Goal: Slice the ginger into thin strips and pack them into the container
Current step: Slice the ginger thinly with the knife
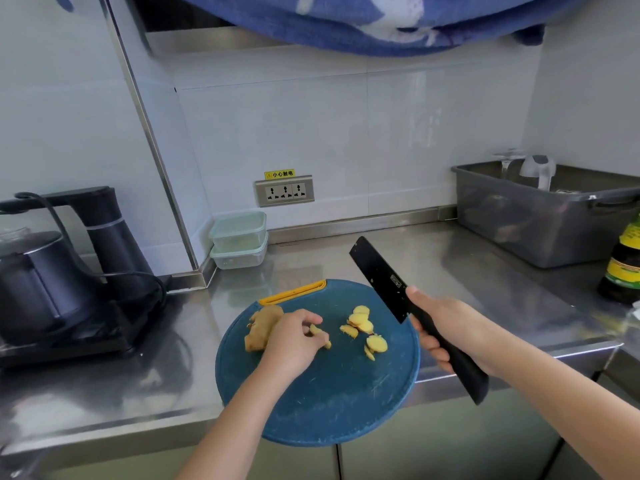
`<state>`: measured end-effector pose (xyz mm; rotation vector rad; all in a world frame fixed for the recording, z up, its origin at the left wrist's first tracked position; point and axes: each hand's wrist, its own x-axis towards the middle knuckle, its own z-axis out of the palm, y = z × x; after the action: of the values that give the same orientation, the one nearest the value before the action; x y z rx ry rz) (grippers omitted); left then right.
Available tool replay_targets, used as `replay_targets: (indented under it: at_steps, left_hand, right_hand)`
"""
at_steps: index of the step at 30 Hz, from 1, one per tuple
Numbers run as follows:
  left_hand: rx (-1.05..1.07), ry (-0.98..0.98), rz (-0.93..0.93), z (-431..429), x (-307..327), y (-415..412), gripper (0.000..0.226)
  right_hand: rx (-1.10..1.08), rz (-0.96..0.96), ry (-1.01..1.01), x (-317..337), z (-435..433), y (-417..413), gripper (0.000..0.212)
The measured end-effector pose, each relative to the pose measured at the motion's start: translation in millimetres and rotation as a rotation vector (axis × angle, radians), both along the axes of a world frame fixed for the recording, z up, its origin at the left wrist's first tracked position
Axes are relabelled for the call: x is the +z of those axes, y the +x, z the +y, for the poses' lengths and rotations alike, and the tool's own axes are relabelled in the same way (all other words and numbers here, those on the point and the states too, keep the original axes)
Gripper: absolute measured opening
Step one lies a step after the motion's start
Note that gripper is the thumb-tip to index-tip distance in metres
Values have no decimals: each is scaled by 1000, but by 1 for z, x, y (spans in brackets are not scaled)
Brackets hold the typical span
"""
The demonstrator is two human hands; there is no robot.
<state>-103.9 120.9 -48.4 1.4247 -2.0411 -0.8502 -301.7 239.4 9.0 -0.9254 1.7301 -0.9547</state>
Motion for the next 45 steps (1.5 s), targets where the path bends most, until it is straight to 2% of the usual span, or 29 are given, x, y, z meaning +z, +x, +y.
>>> replay_targets:
  at_steps: [4,10,12,16,19,21,24,26,28,30,37,41,45]
  left_hand:
    - [-56,83,15,0,-5,-17,52]
    - [-128,104,123,7,-2,-49,59]
    - [-124,71,126,6,6,-50,56]
    - [-27,-71,39,-8,31,-26,32]
    - [52,-162,-48,-18,44,3,33]
    - [79,-100,-78,-24,45,20,42]
    - [150,43,-158,-28,35,37,18]
    - [157,99,-196,-30,27,43,33]
    - [138,131,-202,-33,21,47,72]
    - [116,125,-189,-33,20,52,85]
    - [4,140,-71,-18,18,61,76]
    - [-86,181,-68,2,15,58,69]
    - [35,47,-80,34,4,36,61]
  right_hand:
    - [-36,0,15,-2,7,-13,51]
    - [-28,18,52,-12,13,-19,52]
    - [18,51,55,-16,14,-17,52]
    - [172,115,78,-20,20,-7,53]
    - [274,122,121,-25,26,3,54]
    - [332,131,159,-27,29,7,55]
    - [335,139,176,-27,26,8,55]
    - [275,143,176,-27,21,10,54]
    - [216,163,184,-27,13,12,53]
    - [161,197,183,-26,3,14,53]
    - [131,185,189,-19,-9,41,52]
    - [149,229,153,-21,-10,61,51]
    - [177,262,125,-26,-6,71,51]
